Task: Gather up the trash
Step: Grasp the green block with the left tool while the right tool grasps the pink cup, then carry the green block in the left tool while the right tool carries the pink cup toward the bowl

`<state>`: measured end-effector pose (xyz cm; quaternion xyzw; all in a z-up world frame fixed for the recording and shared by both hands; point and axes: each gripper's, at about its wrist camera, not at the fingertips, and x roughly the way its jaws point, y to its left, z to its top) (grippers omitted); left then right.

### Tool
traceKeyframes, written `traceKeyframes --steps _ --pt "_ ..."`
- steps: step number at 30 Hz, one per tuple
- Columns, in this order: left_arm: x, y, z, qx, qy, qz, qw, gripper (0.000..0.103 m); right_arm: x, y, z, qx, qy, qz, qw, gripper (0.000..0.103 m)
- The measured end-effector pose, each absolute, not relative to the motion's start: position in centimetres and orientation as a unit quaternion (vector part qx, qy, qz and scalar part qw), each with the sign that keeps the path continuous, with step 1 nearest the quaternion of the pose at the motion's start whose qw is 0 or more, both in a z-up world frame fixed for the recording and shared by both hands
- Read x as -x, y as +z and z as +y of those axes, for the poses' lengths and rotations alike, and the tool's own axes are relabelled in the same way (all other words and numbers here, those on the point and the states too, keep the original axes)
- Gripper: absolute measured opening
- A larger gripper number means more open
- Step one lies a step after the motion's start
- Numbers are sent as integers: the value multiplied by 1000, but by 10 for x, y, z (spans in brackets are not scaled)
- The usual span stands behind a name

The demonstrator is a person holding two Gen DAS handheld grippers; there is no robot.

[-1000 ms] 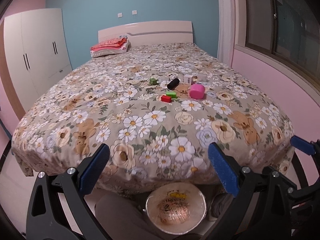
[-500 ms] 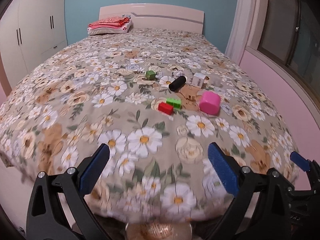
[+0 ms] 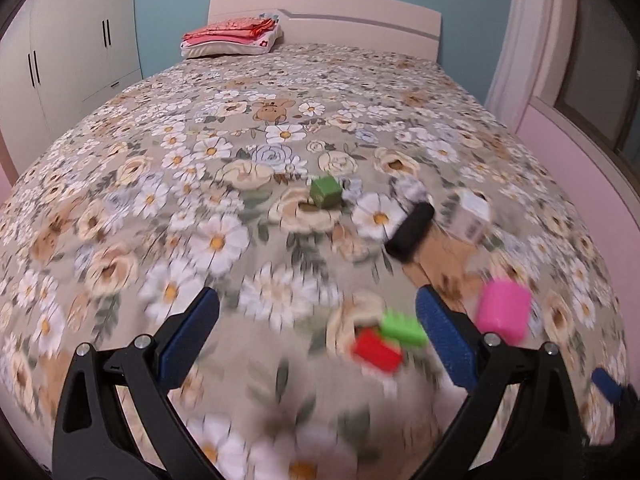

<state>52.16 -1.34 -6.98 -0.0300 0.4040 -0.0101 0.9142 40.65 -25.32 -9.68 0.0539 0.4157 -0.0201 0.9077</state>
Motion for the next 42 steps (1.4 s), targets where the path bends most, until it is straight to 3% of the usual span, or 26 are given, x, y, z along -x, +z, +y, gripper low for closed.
traceKeyframes --steps 17,18,19,20,27,29,31,42 --pt "-703 -135 -17 120 86 455 878 95 -523 -154 -247 -113 -63 469 874 99" --pt "-708 -140 -16 128 94 457 875 89 -525 -156 -247 -113 -63 473 871 99" --pt "-712 -145 -14 140 98 462 870 75 -527 -158 -247 -114 -63 477 869 99" --pt "-716 -149 -13 150 97 468 865 70 -528 -160 -247 -117 -62 480 867 99" --pt "-740 -168 -14 168 92 483 854 60 -537 -164 -248 -131 -60 481 865 94" --pt "-741 -172 -13 170 93 486 852 55 -538 -165 -248 -133 -59 483 864 84" --pt "-741 -174 -11 179 84 483 853 33 -539 -166 -247 -127 -61 481 865 74" --pt "-729 -163 -8 165 55 489 855 31 -530 -155 -253 -140 -44 464 874 72"
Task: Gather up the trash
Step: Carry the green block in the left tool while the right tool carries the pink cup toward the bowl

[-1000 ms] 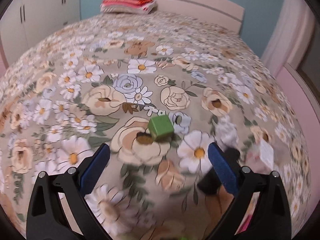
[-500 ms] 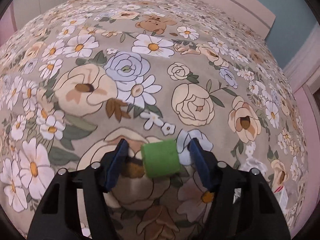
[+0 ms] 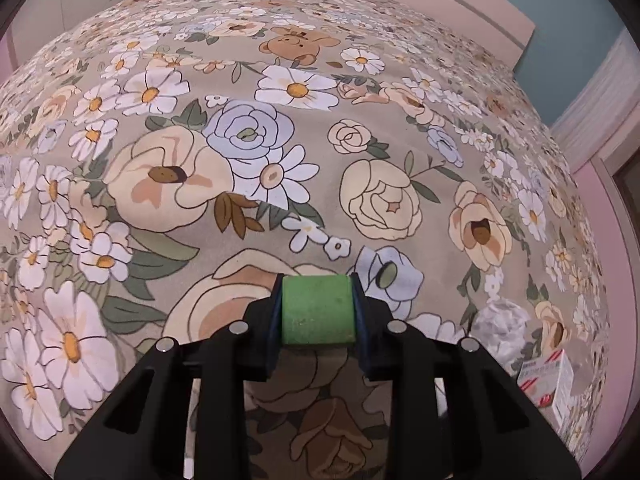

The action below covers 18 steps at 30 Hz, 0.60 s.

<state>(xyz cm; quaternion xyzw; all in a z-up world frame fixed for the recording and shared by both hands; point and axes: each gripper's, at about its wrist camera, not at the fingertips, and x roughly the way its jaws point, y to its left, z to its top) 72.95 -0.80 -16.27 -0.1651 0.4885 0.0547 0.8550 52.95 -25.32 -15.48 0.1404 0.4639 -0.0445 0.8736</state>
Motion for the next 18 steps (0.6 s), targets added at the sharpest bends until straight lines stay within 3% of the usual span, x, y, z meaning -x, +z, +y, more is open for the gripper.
traceKeyframes --steps 18 --pt "-628 -37 -4 80 36 439 894 31 -466 -54 -238 -101 -21 410 906 70"
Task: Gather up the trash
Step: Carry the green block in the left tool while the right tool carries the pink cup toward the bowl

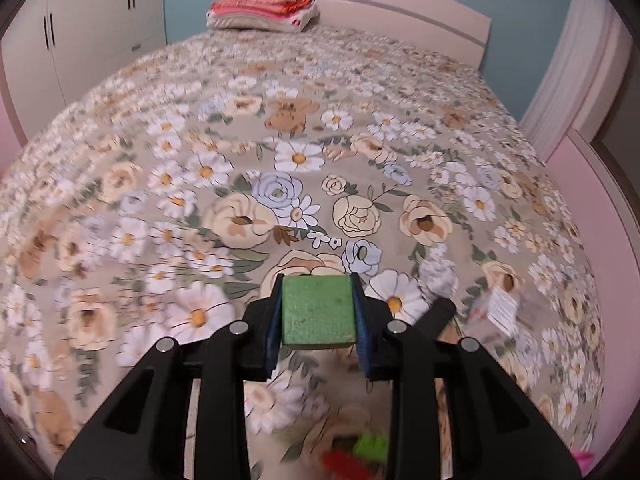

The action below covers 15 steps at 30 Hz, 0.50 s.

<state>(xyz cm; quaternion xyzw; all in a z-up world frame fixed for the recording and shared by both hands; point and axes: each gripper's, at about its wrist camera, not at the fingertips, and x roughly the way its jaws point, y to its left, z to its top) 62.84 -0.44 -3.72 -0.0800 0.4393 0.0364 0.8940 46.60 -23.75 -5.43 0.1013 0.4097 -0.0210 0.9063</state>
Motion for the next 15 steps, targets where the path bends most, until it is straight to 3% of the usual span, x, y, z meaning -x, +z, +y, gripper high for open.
traceKeyframes --steps 15 --pt "-436 54 7 18 -7 378 926 31 -346 30 -219 -55 6 363 930 70"
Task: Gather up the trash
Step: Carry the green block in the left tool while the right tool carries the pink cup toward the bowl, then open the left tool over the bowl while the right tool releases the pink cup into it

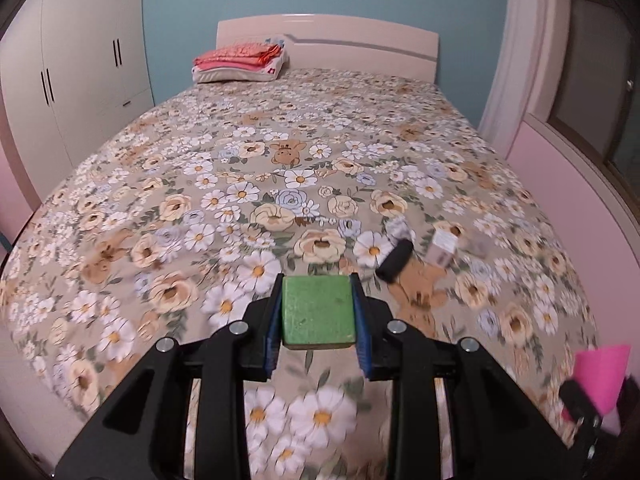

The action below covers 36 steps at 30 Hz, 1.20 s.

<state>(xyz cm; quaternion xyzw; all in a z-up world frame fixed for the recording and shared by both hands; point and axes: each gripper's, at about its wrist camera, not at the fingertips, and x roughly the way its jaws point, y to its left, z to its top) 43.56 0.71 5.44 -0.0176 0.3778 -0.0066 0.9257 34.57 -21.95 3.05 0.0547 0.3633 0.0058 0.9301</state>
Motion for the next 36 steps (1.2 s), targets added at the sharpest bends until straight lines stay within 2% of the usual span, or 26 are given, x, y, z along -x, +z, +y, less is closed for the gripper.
traceKeyframes --steps 9,18,25,36 --pt "-319 54 13 -17 -38 374 926 31 -267 42 -216 -39 28 358 933 70" --pt "-234 18 11 -55 -73 389 917 31 -206 18 -209 -9 55 374 926 70" --pt "-192 -44 9 -97 -91 429 894 31 -173 -27 -191 20 91 410 907 70" --pt "-164 -162 2 -141 -118 527 830 31 -145 -133 -154 63 149 497 853 70"
